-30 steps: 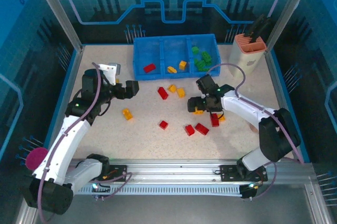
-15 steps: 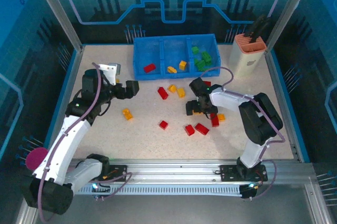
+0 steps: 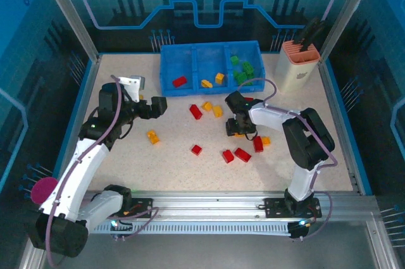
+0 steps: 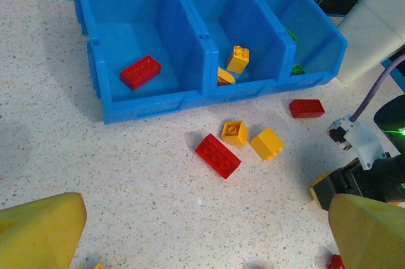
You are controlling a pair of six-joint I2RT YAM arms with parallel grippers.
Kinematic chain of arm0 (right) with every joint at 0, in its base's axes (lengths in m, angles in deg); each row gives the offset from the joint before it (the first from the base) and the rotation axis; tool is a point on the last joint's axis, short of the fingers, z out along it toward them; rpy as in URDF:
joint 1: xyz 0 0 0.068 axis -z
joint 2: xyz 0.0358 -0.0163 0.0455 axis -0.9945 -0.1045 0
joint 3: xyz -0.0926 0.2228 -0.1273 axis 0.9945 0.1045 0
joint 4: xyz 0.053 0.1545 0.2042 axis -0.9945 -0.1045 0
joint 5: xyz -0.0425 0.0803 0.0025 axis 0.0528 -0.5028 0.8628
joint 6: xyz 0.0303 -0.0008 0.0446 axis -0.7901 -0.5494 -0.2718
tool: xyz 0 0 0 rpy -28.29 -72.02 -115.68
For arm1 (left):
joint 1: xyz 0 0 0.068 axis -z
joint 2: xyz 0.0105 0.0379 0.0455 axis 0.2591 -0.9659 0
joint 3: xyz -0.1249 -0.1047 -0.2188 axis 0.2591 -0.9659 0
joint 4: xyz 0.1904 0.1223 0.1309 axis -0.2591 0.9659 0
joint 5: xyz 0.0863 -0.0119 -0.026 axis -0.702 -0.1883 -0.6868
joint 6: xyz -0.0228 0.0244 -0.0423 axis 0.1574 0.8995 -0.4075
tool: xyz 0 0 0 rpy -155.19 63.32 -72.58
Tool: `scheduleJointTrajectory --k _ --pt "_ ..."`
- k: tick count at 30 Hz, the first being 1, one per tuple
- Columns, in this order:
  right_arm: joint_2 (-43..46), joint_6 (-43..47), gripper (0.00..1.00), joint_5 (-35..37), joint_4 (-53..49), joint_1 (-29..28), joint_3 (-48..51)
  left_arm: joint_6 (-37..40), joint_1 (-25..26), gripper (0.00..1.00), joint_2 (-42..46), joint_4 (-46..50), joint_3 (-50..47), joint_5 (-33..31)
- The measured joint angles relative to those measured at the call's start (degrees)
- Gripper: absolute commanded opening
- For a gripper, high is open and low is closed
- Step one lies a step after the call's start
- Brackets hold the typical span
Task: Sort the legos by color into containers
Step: Pick up the lego from the center of the table, then place the lego in the container.
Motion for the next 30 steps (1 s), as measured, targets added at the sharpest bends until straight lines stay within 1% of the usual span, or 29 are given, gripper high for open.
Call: scheduleJointTrajectory --k 1,3,5,8,11,14,17,20,22,27,30 --pt "0.0 0.1 0.48 0.0 -0.1 0.0 -0.2 0.0 0.0 0.99 0.0 0.0 0.0 0.0" --pt "-0.1 0.6 0.45 0.0 -0.6 0.0 -0.6 0.0 0.0 1.0 0.0 0.0 0.0 0.0" --pt "-0.2 1.2 0.44 0.0 -2.3 0.0 -1.8 0.0 0.0 0.99 0.0 0.0 0.0 0.0" --pt "-0.1 2.8 0.43 0.0 -6.3 0.0 -6.5 0.2 -0.3 0.99 0.0 -0.2 0.0 0.0" --pt "0.0 5.1 0.43 0.3 -9.7 0.0 -14.3 0.5 -0.9 0.99 -0.8 -0.2 0.0 0.0" --pt "0.0 8.1 0.43 0.7 -10.5 0.1 -22.4 0.6 -1.2 0.99 -1.5 -0.1 0.0 0.0" --pt "-2.3 11.8 0.43 1.5 -11.0 0.2 -31.8 0.6 -1.3 1.0 -0.8 -0.4 0.0 0.0" --pt "-8.0 15.5 0.43 2.1 -10.5 0.4 -42.2 0.6 -1.3 0.99 0.5 -0.8 -0.4 0.0" --pt "-13.7 17.8 0.43 2.5 -10.7 0.6 -50.4 0.5 -1.3 0.99 0.7 -1.0 -0.4 0.0" --pt "-27.3 20.6 0.42 2.4 -11.0 1.6 -66.9 0.4 -1.4 0.99 0.8 -1.1 -0.5 0.0" --pt "-33.7 20.8 0.42 1.4 -11.1 2.8 -72.9 0.4 -1.4 0.99 1.3 -1.2 -0.8 0.0"
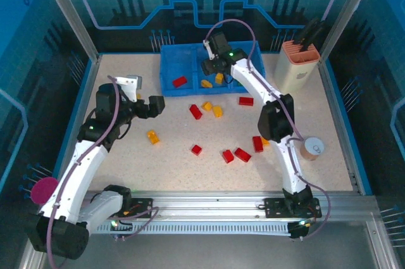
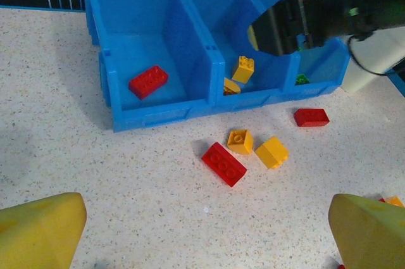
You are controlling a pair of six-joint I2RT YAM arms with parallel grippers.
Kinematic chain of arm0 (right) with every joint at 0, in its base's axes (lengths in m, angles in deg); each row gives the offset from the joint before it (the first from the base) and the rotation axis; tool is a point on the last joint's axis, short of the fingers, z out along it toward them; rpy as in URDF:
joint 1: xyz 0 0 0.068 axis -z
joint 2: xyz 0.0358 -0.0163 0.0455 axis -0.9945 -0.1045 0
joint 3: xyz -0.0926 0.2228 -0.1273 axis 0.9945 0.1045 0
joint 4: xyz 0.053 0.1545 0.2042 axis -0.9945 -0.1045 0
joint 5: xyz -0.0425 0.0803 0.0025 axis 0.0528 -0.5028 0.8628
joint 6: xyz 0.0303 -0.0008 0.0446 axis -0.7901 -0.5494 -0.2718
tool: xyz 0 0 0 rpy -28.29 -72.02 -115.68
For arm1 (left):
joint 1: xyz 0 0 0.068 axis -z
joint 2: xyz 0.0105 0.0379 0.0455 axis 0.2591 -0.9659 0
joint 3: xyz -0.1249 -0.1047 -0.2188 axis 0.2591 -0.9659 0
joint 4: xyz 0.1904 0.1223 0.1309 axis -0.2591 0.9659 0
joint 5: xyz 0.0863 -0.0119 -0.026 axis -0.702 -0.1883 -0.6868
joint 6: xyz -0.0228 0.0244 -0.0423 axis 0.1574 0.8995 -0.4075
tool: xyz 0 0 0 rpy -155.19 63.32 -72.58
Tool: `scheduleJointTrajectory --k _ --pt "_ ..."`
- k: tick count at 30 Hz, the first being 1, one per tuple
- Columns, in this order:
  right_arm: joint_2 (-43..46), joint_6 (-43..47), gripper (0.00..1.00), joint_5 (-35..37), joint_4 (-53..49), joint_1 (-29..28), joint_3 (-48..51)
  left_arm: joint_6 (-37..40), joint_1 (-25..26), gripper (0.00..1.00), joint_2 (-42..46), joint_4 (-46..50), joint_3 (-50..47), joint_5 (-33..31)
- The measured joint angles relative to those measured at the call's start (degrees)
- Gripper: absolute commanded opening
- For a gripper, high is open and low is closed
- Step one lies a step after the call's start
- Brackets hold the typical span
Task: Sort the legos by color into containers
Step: Place the lego in the container.
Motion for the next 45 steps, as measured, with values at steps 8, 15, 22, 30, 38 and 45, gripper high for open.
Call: scheduleJointTrajectory --k 8,15,22,30,38,45 --pt "-5.5 -0.6 0.42 -4.5 3.2 1.4 -0.7 0.0 0.0 0.99 -0.6 -0.1 -0.2 0.0" --pt "-9.3 -1.4 0.43 -6.9 4.9 1.4 -0.7 0.0 0.0 0.99 -5.2 0.2 -0.3 -2.0" --pt "-9.9 -1.6 0.5 -7.6 6.4 1.4 -0.6 -0.4 0.0 0.99 -9.4 2.1 0.4 -3.2" --pt "-8.8 -2.4 0.71 -10.7 9.4 1.8 2.2 -5.7 0.0 0.99 -15.7 5.7 4.6 -4.8" --pt "-0.9 -3.9 0.8 -15.2 14.6 1.8 15.7 -14.5 6.2 0.99 -21.9 4.5 4.4 -5.9" --pt "5.3 -3.5 0.64 -17.7 16.5 1.8 24.2 -21.3 12.3 0.98 -29.4 3.2 6.1 -6.3"
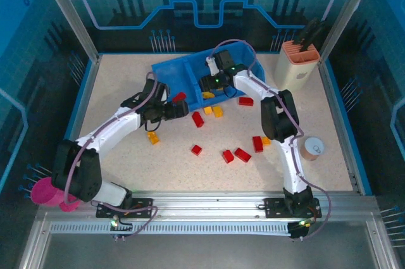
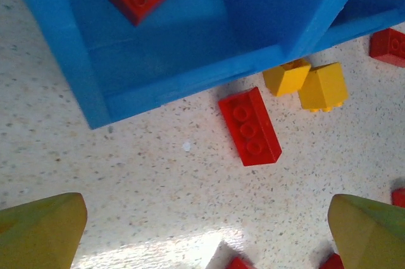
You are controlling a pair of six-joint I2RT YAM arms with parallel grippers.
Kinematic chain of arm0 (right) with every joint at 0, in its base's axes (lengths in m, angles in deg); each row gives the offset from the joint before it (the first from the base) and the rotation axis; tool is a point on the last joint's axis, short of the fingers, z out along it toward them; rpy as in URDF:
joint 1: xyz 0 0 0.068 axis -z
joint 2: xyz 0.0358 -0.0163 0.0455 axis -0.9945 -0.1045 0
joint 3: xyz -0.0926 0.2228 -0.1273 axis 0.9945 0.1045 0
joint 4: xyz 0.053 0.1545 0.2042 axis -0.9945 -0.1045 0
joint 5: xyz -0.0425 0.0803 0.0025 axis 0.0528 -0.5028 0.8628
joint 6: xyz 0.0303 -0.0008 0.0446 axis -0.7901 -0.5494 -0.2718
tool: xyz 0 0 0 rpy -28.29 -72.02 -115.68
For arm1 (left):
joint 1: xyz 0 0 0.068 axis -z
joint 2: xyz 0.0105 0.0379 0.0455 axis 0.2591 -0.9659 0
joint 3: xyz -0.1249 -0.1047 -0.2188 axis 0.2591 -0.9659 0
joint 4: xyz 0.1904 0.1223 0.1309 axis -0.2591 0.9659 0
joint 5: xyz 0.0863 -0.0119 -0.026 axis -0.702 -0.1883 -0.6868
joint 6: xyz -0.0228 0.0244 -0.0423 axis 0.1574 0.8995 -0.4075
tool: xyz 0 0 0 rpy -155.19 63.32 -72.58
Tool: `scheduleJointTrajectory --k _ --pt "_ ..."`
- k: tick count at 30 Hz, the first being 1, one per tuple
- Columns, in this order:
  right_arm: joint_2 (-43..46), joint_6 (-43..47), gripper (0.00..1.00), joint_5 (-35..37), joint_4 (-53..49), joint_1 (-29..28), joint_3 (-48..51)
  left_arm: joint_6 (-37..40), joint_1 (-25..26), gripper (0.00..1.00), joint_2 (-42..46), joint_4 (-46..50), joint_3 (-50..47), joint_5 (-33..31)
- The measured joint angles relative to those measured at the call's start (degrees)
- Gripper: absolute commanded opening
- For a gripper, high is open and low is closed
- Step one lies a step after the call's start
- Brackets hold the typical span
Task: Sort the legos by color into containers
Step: Place the lego in the container, then pick up the lego from the center of the table.
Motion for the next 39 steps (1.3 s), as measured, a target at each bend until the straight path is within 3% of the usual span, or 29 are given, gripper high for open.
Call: scheduleJointTrajectory --k 3,9,15,20,30,39 --pt "2.8 -0.4 0.55 -0.8 1.5 0.0 0.6 -2.9 1.8 0.97 -2.6 -1.6 0.6 0.2" --pt "4.7 -0.9 0.51 -2.8 3.6 0.0 -1.0 -6.3 6.3 0.96 -7.5 -4.3 1.0 0.3" --pt "4.7 -2.1 0.41 -3.5 3.9 0.0 -1.0 -7.3 6.8 0.93 -7.8 -4.7 1.2 0.4" --pt "6.2 -2.1 0.44 -3.3 3.8 0.0 1.8 -9.0 6.8 0.89 -9.0 -5.8 1.2 0.2" --pt "19.2 1.8 0.56 0.2 2.9 3.1 10.9 -13.6 8.5 0.84 -17.9 -8.8 3.5 -0.8" --pt "14.1 4.4 0.61 2.7 2.6 8.6 10.1 -14.1 9.8 0.83 -24.1 -7.9 10.9 -3.1"
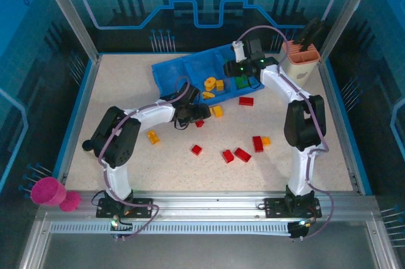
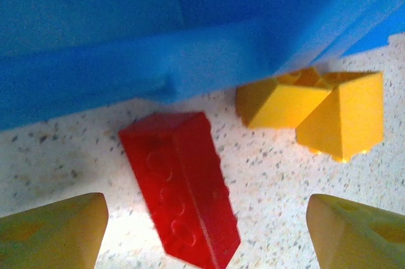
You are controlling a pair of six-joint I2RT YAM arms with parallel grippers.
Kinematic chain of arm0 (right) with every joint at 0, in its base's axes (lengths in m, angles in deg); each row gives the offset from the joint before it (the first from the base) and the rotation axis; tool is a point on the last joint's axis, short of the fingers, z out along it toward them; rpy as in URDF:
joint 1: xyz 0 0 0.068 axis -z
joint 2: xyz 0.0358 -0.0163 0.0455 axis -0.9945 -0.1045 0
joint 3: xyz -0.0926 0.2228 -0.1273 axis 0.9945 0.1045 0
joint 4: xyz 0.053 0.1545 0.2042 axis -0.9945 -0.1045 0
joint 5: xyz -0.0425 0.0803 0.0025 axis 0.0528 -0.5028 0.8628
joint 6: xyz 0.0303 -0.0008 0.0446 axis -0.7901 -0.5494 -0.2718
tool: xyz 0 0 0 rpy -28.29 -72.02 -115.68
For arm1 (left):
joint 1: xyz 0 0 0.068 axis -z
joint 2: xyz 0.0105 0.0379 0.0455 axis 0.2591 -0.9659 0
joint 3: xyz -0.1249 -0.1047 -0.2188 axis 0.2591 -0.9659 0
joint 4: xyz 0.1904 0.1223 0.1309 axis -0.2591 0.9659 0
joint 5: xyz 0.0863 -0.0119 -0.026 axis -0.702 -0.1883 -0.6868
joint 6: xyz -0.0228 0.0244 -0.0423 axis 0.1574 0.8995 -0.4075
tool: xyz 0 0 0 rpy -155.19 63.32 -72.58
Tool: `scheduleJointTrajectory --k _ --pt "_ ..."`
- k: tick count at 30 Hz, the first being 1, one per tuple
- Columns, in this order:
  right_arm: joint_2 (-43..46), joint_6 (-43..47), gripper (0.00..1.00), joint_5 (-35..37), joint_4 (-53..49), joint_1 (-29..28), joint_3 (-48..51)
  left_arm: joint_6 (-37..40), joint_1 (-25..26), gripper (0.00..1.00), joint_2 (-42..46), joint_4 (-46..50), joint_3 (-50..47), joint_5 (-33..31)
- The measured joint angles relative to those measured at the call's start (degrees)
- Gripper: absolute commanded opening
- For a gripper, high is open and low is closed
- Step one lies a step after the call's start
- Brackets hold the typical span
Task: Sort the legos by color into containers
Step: Pick up the lego from the center of the table, then rotate the container at the top-center of the table.
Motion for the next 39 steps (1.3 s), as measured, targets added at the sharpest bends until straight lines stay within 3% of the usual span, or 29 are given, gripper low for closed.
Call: scheduleJointTrajectory --k 7,21,34,39 --pt "-9.0 0.9 0.59 0.0 -2.0 -0.1 -6.6 1.1 0.0 0.76 -4.2 3.2 4.7 -2.6" --pt "-13.7 -1.2 0.34 0.8 -6.5 -0.7 -13.2 5.4 0.3 0.61 -7.0 7.8 7.1 -4.6" --pt "-9.9 -11.8 0.28 8.5 -3.0 -2.8 -6.1 10.5 0.3 0.43 -6.1 6.3 4.5 -6.4" --pt "-8.1 -17.3 0.27 12.5 -2.4 -4.7 -3.3 12.5 0.3 0.3 -3.9 2.3 1.0 -6.3"
